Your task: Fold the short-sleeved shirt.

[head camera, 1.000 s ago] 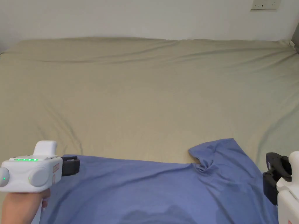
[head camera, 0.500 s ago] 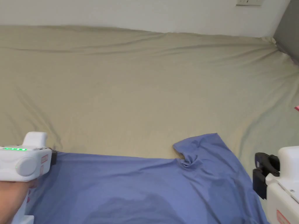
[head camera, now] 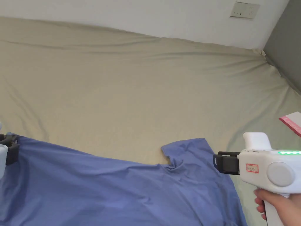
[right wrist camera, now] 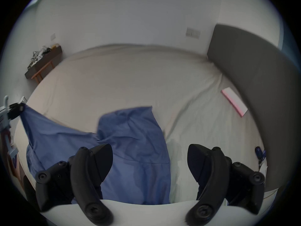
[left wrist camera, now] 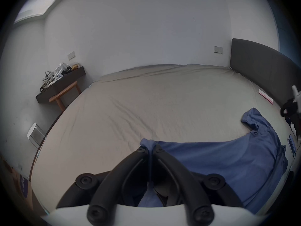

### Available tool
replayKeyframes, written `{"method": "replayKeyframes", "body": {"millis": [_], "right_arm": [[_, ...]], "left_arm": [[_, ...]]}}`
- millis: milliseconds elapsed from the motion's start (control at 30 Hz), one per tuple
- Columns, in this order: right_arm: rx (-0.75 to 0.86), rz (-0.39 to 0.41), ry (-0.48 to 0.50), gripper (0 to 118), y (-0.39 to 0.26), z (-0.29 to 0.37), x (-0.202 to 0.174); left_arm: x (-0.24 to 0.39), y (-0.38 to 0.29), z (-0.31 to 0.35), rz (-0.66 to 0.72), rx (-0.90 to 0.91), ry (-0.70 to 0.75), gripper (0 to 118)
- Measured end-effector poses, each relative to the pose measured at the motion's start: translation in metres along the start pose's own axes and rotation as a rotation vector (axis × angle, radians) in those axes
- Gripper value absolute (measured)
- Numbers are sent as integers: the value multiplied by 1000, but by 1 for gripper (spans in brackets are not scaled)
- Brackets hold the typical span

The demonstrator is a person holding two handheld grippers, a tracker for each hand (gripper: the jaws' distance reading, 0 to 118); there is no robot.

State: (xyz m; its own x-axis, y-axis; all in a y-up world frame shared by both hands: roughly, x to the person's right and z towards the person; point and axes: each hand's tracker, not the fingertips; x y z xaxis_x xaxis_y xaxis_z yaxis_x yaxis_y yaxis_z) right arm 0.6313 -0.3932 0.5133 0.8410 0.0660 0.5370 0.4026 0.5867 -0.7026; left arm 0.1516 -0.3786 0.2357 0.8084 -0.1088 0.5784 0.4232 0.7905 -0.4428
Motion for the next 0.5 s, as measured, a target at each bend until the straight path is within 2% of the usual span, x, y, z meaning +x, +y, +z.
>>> {"method": "replayKeyframes", "body": {"millis": [100, 233, 300, 333, 367, 400, 433, 500], "right_arm": [[-99, -2, -61, 100, -4, -51, 15], [-199, -13, -72, 100, -13, -102, 25], [-218, -18, -70, 93, -19, -115, 25], [-219, -17, -65, 83, -23, -116, 22], [-215, -13, -61, 63, -25, -115, 19], [-197, -12, -17, 50, -26, -113, 16], [-183, -6, -5, 28, -25, -108, 12], [-157, 94, -65, 8, -20, -96, 1]], "left_arm": [[-1, -10, 4, -3, -16, 7, 1], [0, -24, 0, -15, -48, 25, 1], [-1, -31, -5, -6, -76, 26, 1], [-2, -33, -7, -3, -82, 30, 1], [-2, -35, -9, -2, -89, 32, 1], [-3, -36, -10, -4, -93, 35, 1], [-3, -38, -9, -2, -95, 36, 1], [-5, -38, -11, 0, -99, 39, 1]]}}
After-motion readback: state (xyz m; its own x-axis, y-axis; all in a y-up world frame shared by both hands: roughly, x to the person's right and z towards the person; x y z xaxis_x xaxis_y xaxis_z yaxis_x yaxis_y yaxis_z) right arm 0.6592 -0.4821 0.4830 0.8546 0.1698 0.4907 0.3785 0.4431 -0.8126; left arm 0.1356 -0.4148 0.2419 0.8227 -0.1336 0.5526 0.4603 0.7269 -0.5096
